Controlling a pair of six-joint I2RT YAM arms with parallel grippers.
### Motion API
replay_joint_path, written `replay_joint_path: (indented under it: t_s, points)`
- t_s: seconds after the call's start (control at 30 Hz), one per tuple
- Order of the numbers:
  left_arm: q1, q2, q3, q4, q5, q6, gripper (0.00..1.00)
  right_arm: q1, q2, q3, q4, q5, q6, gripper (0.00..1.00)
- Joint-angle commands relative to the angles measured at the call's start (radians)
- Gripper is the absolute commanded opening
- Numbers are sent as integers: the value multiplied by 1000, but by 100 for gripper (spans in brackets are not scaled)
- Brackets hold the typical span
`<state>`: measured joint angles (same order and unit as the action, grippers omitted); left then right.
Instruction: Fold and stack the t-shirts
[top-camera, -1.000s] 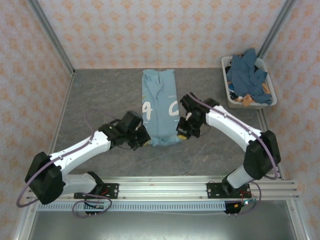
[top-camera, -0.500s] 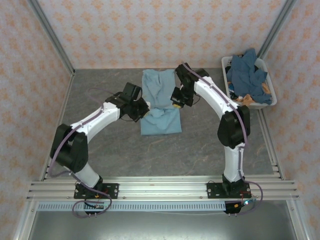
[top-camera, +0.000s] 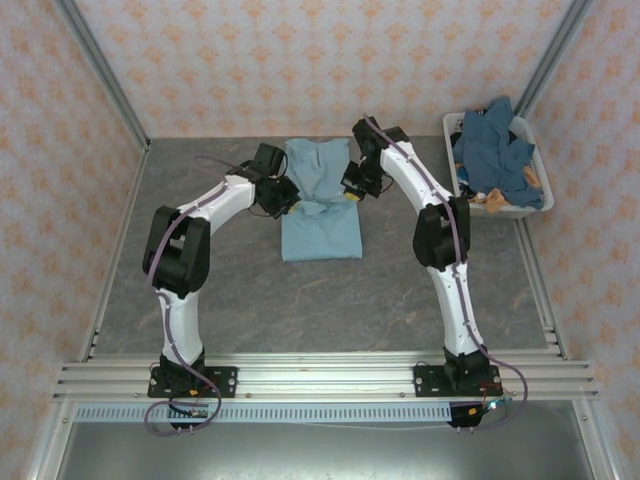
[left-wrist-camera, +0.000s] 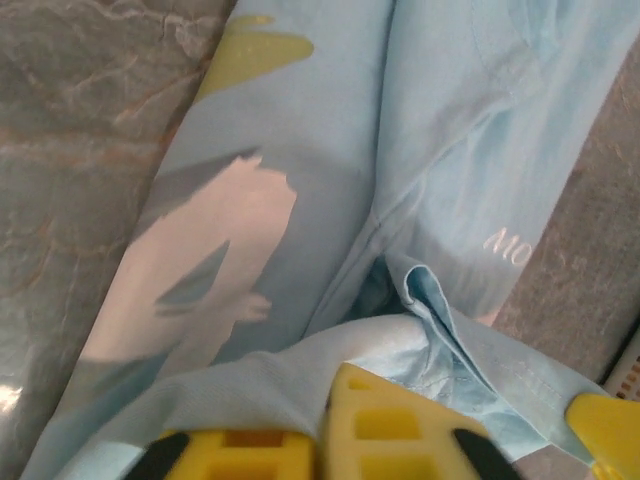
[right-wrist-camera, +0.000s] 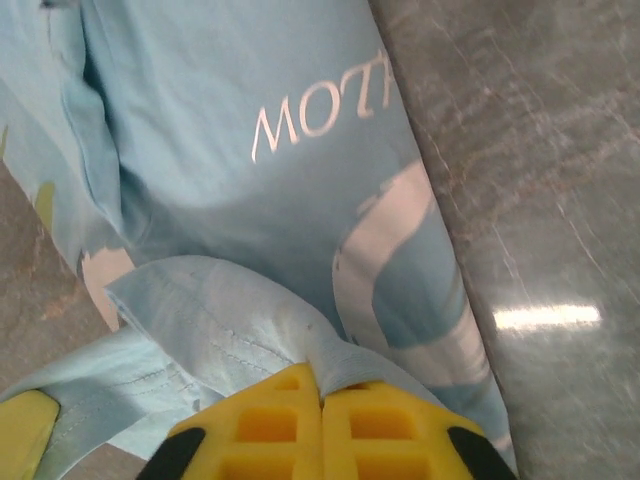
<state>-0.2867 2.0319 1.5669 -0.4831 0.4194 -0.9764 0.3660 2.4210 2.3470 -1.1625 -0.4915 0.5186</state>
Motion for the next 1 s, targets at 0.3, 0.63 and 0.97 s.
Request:
replay_joint_path:
  t_s: [0.3, 0.63, 0.97]
  points:
    - [50, -107, -26, 14, -45, 56, 64, -47, -42, 41, -49, 43, -68, 56]
    - [-22, -446, -609, 182, 25, -158, 55, 24, -558, -875, 372, -35, 93, 59]
    - [-65, -326, -691, 375, 39, -329, 61, 31, -535, -1078, 590, -137, 262, 60]
